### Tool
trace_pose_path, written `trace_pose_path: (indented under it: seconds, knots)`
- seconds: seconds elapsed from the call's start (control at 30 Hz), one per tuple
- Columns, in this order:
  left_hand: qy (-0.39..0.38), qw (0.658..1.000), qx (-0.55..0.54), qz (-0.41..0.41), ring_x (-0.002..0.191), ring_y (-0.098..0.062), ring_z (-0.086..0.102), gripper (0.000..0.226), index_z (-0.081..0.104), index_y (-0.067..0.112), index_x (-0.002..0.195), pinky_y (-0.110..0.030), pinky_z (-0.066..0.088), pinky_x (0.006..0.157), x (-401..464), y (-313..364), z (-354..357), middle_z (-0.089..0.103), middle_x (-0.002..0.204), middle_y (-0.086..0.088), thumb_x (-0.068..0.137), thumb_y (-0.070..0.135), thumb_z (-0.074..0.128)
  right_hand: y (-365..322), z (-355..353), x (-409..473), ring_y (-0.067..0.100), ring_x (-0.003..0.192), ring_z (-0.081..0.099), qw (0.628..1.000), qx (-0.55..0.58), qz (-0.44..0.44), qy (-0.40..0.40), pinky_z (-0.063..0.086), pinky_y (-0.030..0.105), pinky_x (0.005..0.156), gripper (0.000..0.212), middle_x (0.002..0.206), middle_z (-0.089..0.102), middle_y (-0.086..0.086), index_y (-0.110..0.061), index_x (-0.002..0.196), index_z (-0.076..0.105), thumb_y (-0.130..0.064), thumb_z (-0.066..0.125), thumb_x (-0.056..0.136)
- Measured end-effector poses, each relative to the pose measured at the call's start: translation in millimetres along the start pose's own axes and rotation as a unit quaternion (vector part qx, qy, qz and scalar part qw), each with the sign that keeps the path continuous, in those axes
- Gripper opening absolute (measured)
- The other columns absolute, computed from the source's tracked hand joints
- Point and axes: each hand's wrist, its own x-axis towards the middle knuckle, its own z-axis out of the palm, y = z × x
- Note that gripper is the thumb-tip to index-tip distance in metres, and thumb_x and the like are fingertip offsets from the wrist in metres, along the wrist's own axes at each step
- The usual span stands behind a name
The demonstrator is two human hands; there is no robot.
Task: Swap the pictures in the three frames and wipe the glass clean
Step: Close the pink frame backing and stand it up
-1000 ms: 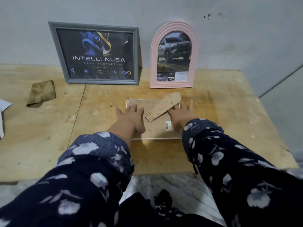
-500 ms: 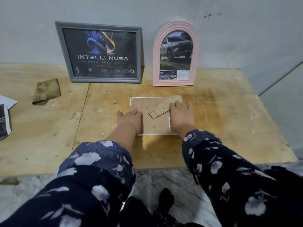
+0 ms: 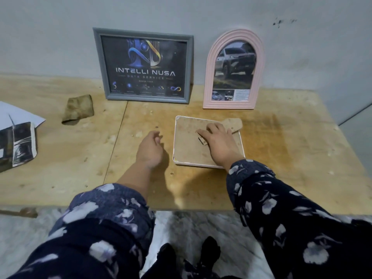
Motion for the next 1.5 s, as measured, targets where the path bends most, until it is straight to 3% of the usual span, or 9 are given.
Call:
trace_pose_path:
  seconds: [0.13,0.27,0.37,0.43,0.67,0.93,1.13,1.27,1.5]
  knots:
    - [-0.029,0.999,-0.031,-0.005,0.119,-0.027,0.054,0.037,0.048,0.008,0.136,-0.014,0.033,0.078,5,1,-15,0.057,0.132,-0.014,0.103,0.01,0.032,-7,-20,0,0.025,0.124,0.038,0.978,0.179,0.02,0.1,0.034,0.046,0.105,0.057,0.13,0.045,0.004,-0.028,0.14,0.046,-0.004,0.052,0.089]
    - [-0.053,0.997,-0.056,0.022,0.134,-0.025,0.042,0.042,0.039,0.015,0.146,-0.025,0.034,0.099,11,27,-25,0.044,0.147,-0.01,0.105,0.016,0.031,-31,-59,4,0.014,0.103,0.049,0.909,0.392,0.062,0.13,0.041,0.021,0.096,0.054,0.116,0.053,0.005,-0.02,0.134,0.054,0.007,0.051,0.087]
    - [-0.073,0.995,-0.062,0.024,0.141,-0.026,0.032,0.045,0.03,0.016,0.151,-0.033,0.026,0.112,12,49,-38,0.033,0.154,-0.007,0.106,0.021,0.027,-48,-94,-1,0.012,0.074,0.056,0.83,0.543,0.111,0.065,0.05,0.013,0.062,0.031,0.093,0.061,0.007,-0.005,0.123,0.059,0.0,0.047,0.095]
    - [-0.085,0.994,-0.068,0.016,0.14,-0.027,0.034,0.045,0.031,0.016,0.149,-0.038,0.026,0.115,15,54,-45,0.035,0.153,-0.007,0.106,0.025,0.027,-57,-105,-4,0.012,0.056,0.057,0.75,0.643,0.158,0.002,0.049,0.016,0.046,0.02,0.076,0.058,0.007,-0.003,0.107,0.062,-0.008,0.045,0.098]
    - [-0.103,0.99,-0.086,-0.032,0.105,-0.027,0.056,0.033,0.062,0.006,0.117,-0.041,0.044,0.1,15,30,-69,0.062,0.111,-0.01,0.103,0.02,0.036,-74,-90,-2,0.012,0.035,0.053,0.657,0.713,0.233,-0.074,0.046,0.019,0.039,0.021,0.043,0.053,0.002,-0.006,0.073,0.052,-0.003,0.048,0.094]
    - [-0.062,0.992,-0.068,-0.081,0.095,-0.032,0.059,0.027,0.066,0.007,0.103,-0.045,0.05,0.094,23,0,-89,0.062,0.098,-0.015,0.102,0.02,0.042,-80,-56,17,0.026,0.054,0.062,0.544,0.782,0.299,-0.052,0.055,0.036,0.056,0.043,0.066,0.062,0.01,-0.016,0.076,0.056,-0.044,0.035,0.1]
    - [-0.034,0.995,-0.001,-0.093,0.092,-0.03,0.057,0.029,0.069,0.005,0.104,-0.033,0.045,0.085,35,-17,-70,0.065,0.1,-0.014,0.1,0.021,0.045,-80,-31,33,0.025,0.049,0.049,0.577,0.718,0.389,0.011,0.046,0.035,0.062,0.056,0.059,0.054,0.011,-0.014,0.051,0.056,-0.03,0.03,0.097]
    - [-0.028,0.993,0.019,-0.11,0.098,-0.033,0.061,0.026,0.069,0.006,0.102,-0.035,0.047,0.087,47,-29,-58,0.068,0.105,-0.017,0.099,0.022,0.048,-68,20,68,0.029,0.094,0.055,0.648,0.655,0.389,-0.003,0.043,0.05,0.099,0.059,0.103,0.058,0.009,-0.025,0.087,0.056,-0.069,0.022,0.068]
    - [-0.001,0.989,0.09,-0.121,0.083,-0.032,0.055,0.021,0.065,0.013,0.103,-0.035,0.047,0.07,61,-33,-49,0.06,0.103,-0.013,0.098,0.024,0.048,-81,-4,67,0.038,0.121,0.047,0.788,0.477,0.39,-0.013,0.033,0.047,0.109,0.067,0.131,0.051,0.023,-0.001,0.121,0.059,-0.046,0.013,0.101]
